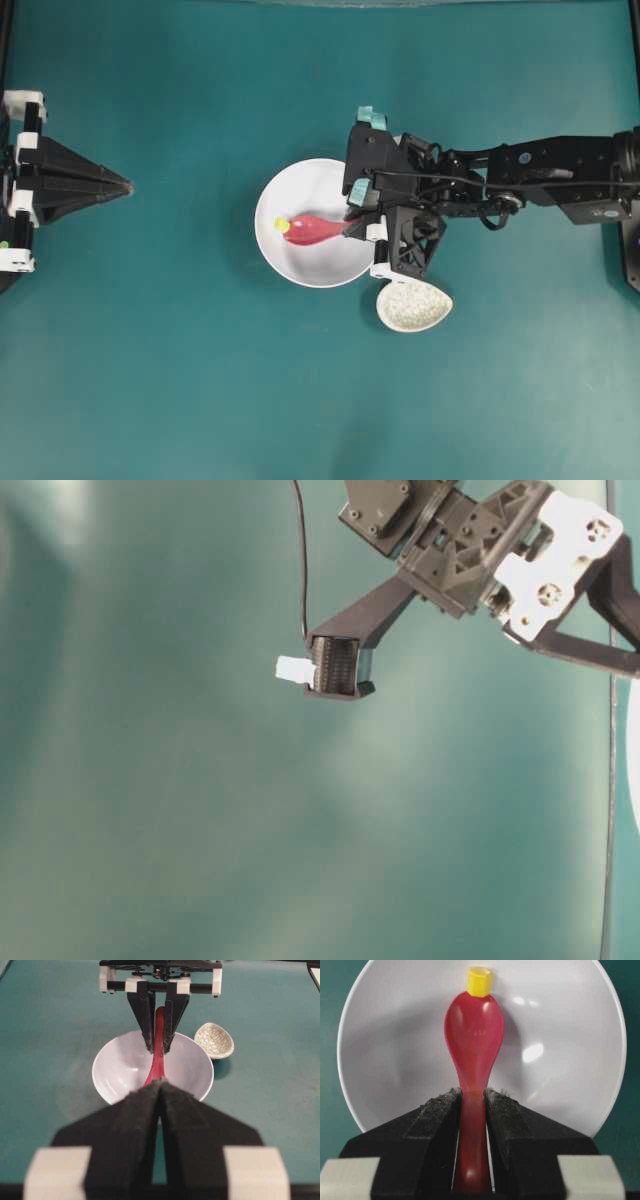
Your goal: Scoop the yellow hexagonal prism block from the bowl with a spoon using the right arm.
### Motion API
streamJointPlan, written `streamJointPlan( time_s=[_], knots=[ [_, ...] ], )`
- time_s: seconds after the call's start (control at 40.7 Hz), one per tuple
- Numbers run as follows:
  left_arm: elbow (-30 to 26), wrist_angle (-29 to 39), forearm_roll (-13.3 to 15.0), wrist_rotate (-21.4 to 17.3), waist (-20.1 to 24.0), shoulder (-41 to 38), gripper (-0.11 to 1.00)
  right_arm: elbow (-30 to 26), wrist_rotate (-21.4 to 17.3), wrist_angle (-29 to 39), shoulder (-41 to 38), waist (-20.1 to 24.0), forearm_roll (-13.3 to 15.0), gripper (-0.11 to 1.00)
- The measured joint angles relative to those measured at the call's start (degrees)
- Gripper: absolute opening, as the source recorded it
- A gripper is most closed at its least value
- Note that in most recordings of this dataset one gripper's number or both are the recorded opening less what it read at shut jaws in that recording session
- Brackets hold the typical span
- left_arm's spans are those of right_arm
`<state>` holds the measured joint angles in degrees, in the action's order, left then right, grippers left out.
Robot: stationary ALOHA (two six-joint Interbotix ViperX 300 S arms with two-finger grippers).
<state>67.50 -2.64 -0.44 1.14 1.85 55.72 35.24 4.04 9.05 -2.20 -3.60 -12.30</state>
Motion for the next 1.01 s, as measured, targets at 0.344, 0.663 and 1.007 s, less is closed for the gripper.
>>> streamJointPlan(
  time_s=[0.344, 0.663, 1.007],
  knots=[
    [0.0, 0.09, 0.0, 0.0, 0.0, 0.0, 0.0, 0.0, 0.0, 0.0, -0.79, 0.09, 0.0, 0.23],
    [0.0, -0.18, 0.0, 0.0, 0.0, 0.0, 0.0, 0.0, -0.18, 0.09, -1.05, 0.09, -0.09, 0.23],
    [0.0, -0.18, 0.0, 0.0, 0.0, 0.0, 0.0, 0.0, -0.18, 0.0, -1.58, 0.09, -0.09, 0.23]
  ],
)
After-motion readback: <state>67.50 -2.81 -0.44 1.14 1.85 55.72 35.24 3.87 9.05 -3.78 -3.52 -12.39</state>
